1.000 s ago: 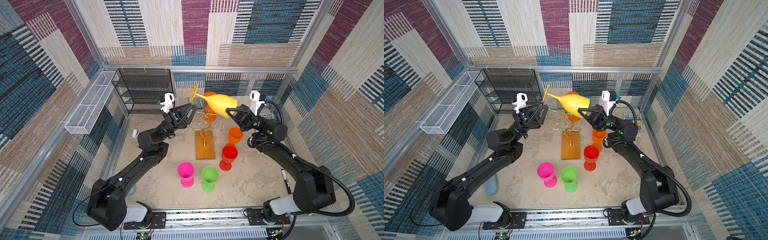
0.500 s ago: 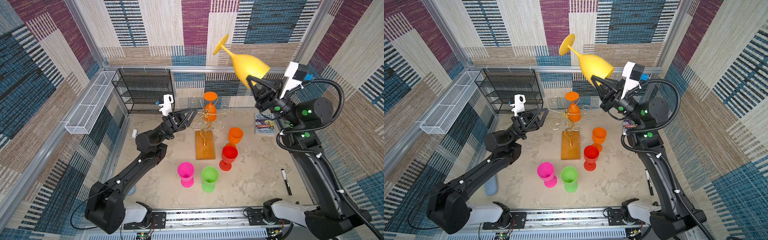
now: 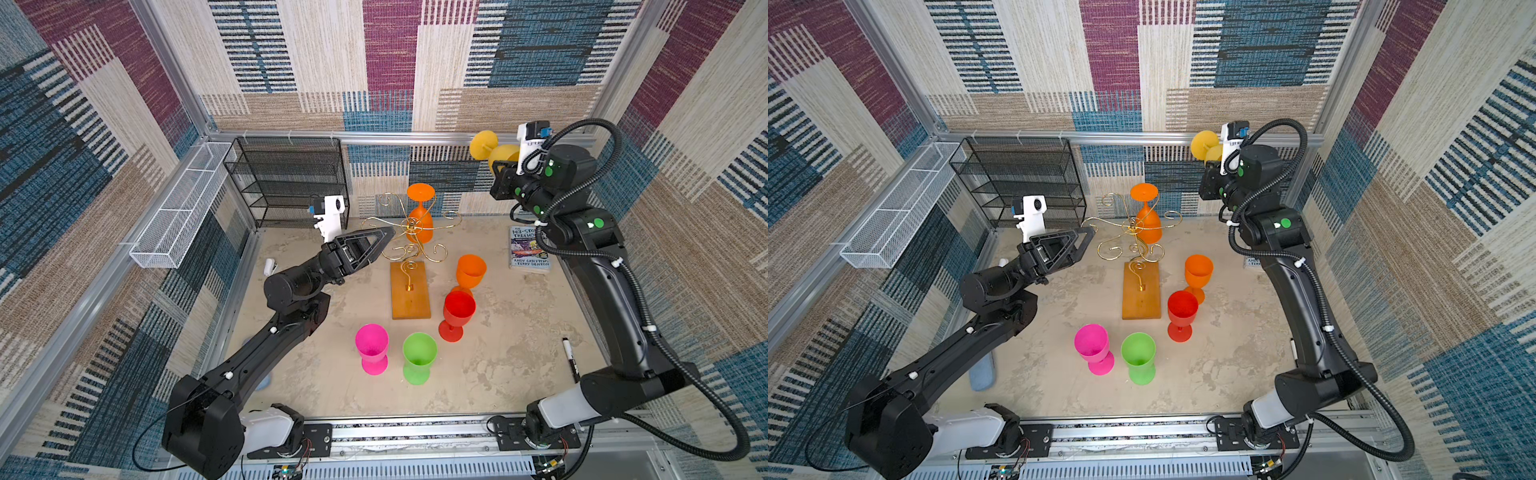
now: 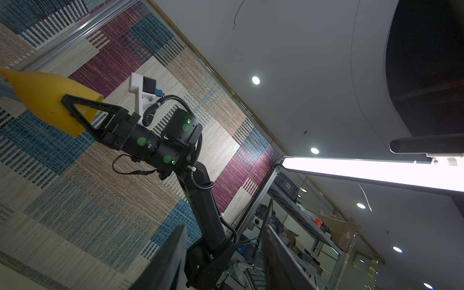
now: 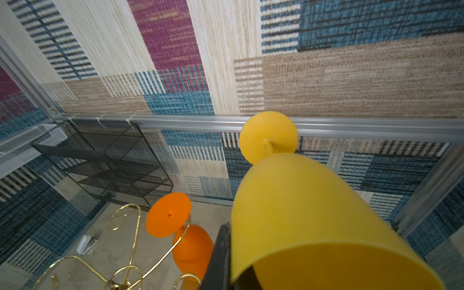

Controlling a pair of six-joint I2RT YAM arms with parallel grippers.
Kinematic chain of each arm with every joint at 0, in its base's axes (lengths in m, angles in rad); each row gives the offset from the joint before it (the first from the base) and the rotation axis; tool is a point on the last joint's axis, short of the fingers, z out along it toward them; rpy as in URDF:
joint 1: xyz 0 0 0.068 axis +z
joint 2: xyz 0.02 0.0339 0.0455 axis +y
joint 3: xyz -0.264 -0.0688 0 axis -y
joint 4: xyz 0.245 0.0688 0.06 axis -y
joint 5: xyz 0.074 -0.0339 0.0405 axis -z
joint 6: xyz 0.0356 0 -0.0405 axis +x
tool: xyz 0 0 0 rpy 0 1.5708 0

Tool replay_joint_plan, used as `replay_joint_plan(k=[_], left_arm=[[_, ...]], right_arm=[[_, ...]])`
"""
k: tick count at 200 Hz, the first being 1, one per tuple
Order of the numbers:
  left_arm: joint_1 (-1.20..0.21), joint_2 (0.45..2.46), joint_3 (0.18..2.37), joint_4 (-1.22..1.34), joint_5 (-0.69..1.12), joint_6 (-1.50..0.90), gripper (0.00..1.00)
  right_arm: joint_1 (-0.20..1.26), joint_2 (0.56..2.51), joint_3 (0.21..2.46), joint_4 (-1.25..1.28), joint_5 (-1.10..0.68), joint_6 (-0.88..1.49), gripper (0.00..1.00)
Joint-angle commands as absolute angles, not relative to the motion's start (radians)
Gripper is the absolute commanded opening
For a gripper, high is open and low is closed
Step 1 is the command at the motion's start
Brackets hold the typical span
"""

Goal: Take the wine glass off the wine glass rack
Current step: Place the wine glass at the top-right of the table.

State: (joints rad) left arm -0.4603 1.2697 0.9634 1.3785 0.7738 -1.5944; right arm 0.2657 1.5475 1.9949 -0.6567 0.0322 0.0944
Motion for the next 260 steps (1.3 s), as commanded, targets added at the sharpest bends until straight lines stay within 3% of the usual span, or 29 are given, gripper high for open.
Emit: replay_joint_plan(k=[1,51,108,151,260], left_arm=[[-0.459,1.254,0.956,1.410,0.807,-1.566,0.51],[-0.459,1.226,0.929,1.410,0.825,-1.551,0.51],[-0.457,1.207,0.900,1.411,0.833,-1.532,0.51],[-0.457,1.192,0.872,1.411,0.833,-1.520,0.51],[-0.457,1.189,0.844,1.411,0.854,-1.512,0.50]], right_arm=[[0.247,1.620,2.084,-0.820,0.107,0.049,0.00],[0.167,1.828,2.353,-1.064,0.104,0.025,0.00],[0.111,1.907,2.194,-1.118,0.096,0.040,0.00],[0.106,1.996,2.226,-1.169,0.062,0.053,0.00],[0.101,2.001,2.074,-1.194,-0.036,0.050,0.00]])
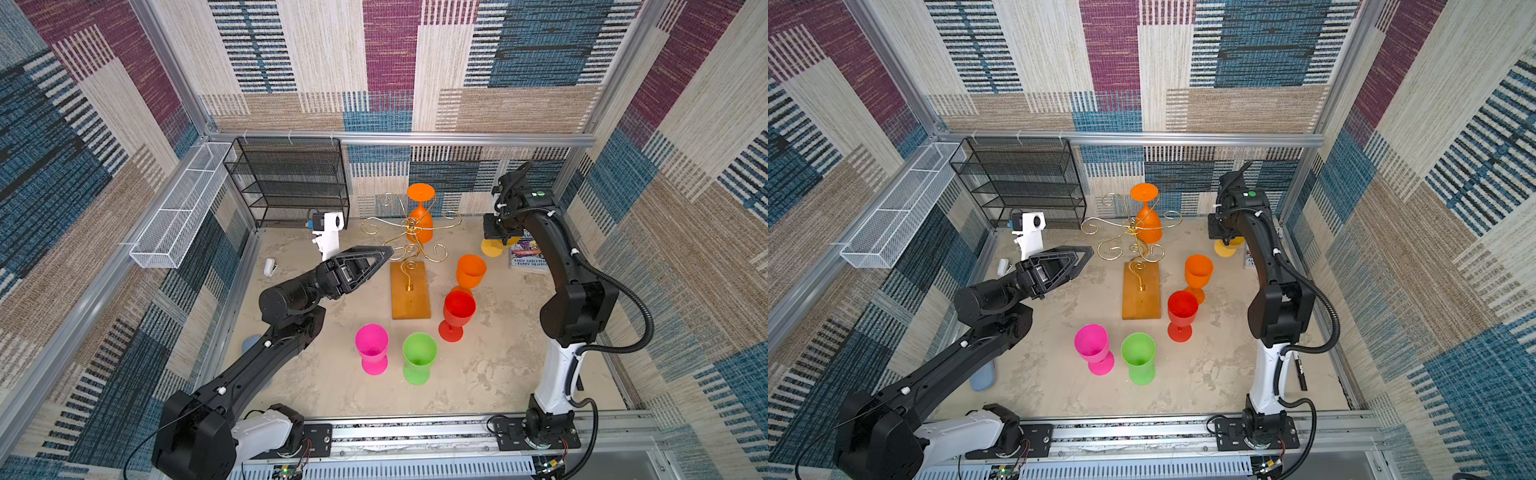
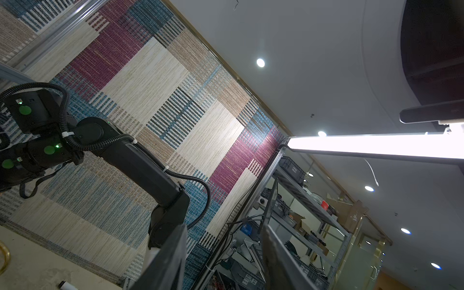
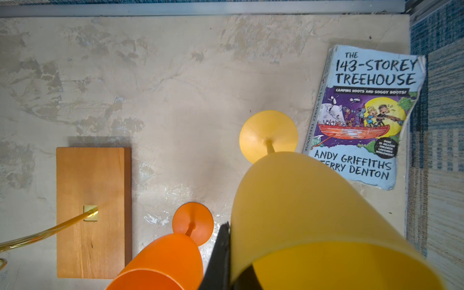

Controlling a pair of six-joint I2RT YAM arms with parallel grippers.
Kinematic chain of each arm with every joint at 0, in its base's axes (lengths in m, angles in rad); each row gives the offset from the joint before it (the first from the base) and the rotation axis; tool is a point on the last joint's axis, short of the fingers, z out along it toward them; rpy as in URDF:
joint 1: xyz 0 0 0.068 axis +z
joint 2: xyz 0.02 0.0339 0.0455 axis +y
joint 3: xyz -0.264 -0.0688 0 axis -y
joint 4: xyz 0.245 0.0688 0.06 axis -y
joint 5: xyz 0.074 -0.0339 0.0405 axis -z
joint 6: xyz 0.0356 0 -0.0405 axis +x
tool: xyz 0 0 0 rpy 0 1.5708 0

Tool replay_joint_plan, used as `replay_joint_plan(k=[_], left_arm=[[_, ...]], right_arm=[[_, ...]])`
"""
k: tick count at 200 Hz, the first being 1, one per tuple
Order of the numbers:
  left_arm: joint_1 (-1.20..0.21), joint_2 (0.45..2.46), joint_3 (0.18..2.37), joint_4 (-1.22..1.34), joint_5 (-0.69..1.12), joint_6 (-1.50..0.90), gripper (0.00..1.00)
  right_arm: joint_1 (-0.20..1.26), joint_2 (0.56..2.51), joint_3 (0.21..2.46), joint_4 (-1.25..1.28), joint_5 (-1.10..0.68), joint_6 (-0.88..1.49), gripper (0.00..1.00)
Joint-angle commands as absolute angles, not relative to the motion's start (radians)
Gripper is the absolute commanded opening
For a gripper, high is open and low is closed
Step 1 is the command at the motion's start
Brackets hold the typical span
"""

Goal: Take the wine glass off the wine glass rack
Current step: Place the wine glass at the top-right of the table.

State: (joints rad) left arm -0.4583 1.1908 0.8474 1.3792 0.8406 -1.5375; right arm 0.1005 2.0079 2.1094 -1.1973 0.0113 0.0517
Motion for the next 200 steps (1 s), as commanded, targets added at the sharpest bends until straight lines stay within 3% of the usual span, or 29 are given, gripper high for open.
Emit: replay_joint_plan(k=[1,160,200], left_arm=[[-0.457,1.189,0.844,1.411,0.854,-1.511,0.50],[-0.458,1.189,0.841,1.411,0.856,-1.511,0.50],[-0.459,1.184,0.837,1.411,0.857,-1.513,0.48]], right_arm=[[0.101,2.001,2.072,-1.193,-0.037,0.049,0.00],[0.101,2.061,2.019,-1.174,-0.056,0.025,0.00],[0.101,2.065,2.026,-1.170,-0.061,0.029,0.13]])
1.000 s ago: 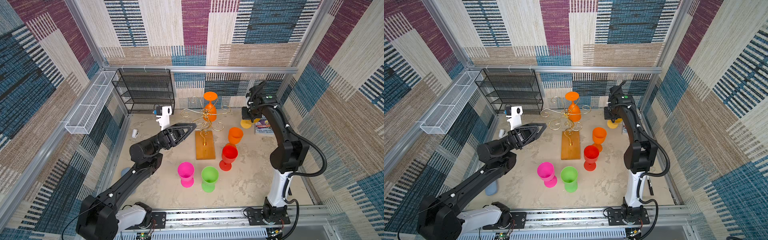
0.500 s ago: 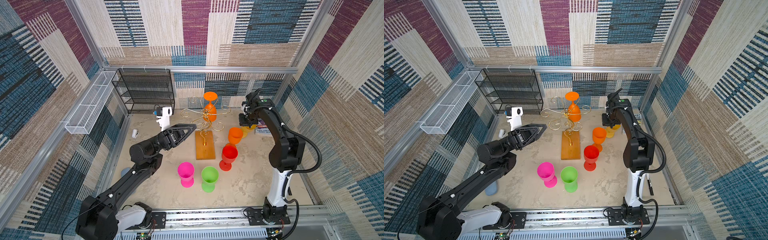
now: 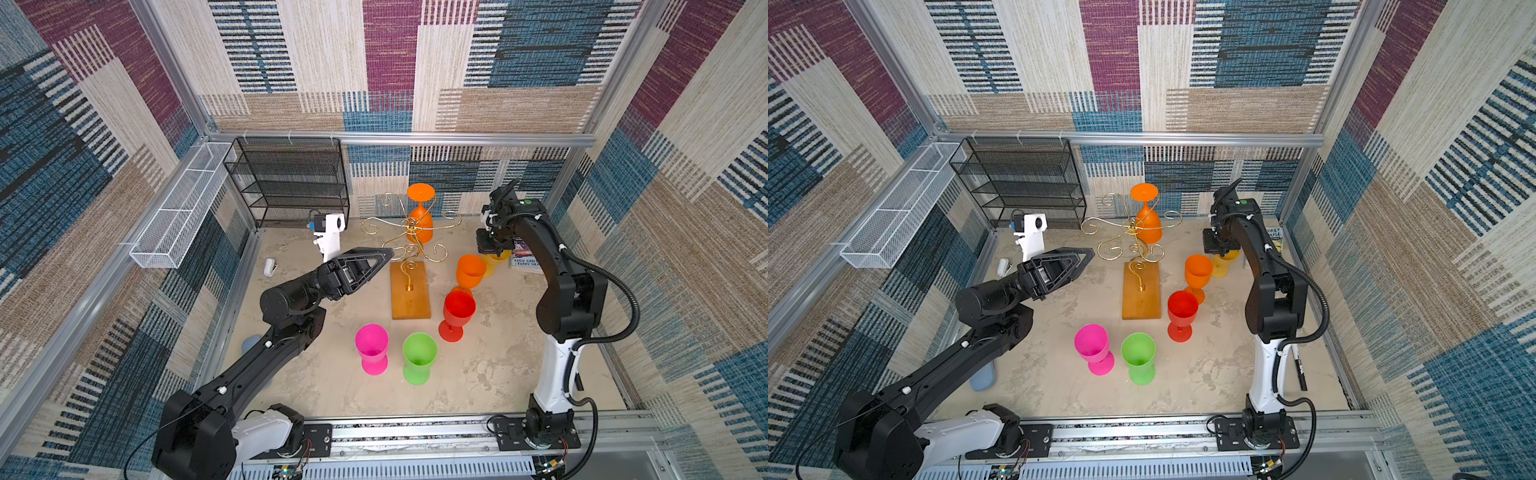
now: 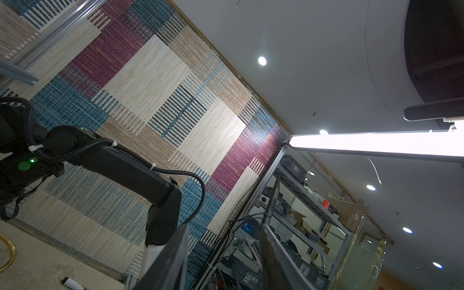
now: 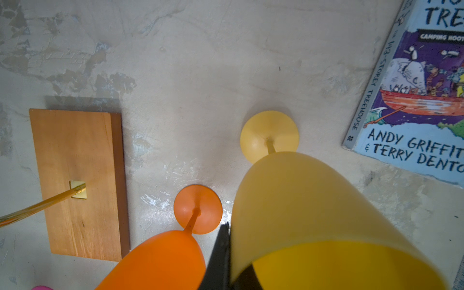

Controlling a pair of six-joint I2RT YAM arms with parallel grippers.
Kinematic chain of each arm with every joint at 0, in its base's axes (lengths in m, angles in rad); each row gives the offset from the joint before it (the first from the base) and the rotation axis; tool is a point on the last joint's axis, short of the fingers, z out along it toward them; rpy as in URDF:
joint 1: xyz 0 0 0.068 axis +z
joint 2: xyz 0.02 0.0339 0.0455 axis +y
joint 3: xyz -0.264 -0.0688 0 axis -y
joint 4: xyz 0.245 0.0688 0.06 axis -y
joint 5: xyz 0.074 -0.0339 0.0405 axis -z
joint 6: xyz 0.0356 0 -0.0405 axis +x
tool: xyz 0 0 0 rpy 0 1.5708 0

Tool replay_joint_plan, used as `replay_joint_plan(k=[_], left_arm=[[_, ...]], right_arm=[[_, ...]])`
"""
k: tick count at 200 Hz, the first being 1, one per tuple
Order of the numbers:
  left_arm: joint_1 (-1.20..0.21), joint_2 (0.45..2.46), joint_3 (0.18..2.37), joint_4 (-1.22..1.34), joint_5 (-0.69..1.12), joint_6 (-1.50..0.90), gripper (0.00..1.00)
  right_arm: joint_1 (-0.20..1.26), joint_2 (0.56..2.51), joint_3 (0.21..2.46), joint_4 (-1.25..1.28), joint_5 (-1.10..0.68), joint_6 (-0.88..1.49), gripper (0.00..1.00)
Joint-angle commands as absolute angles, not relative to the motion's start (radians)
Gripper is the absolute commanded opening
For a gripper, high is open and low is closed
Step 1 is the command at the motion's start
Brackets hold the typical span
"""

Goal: Take the wine glass off the wine glass rack
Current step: Place the wine glass at the top-right of the table.

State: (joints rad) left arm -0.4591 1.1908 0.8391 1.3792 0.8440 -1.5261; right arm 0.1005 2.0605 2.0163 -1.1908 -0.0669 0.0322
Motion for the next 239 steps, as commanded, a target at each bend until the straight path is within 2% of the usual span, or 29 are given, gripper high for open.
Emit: replay_joint_plan(k=[1,75,151,191,239], left_arm=[[-0.459,1.184,0.838,1.411,0.857,-1.514,0.48],[-0.458,1.183,0.831,1.412,0.859,-1.511,0.47],[-0.459,1.190,0.829,1.410,0.857,-1.515,0.47],[-0.457,1.212,0.845,1.408,0.856,-1.519,0.48],[-0.457,1.263,0.920,1.325,0.861,-1.483,0.48]], right_arm=[[0.101,2.065,2.026,-1.169,-0.061,0.029,0.13],[0.101,2.053,2.084,-1.174,-0.027,0.035,0.26],[0.101,1.953,2.133,-1.145,-0.034,0.059,0.30],[0.101,1.791,2.063,-1.050,-0.076,0.082,0.30],[0.101,1.447,1.729,-0.690,-0.257,0.140,0.33]])
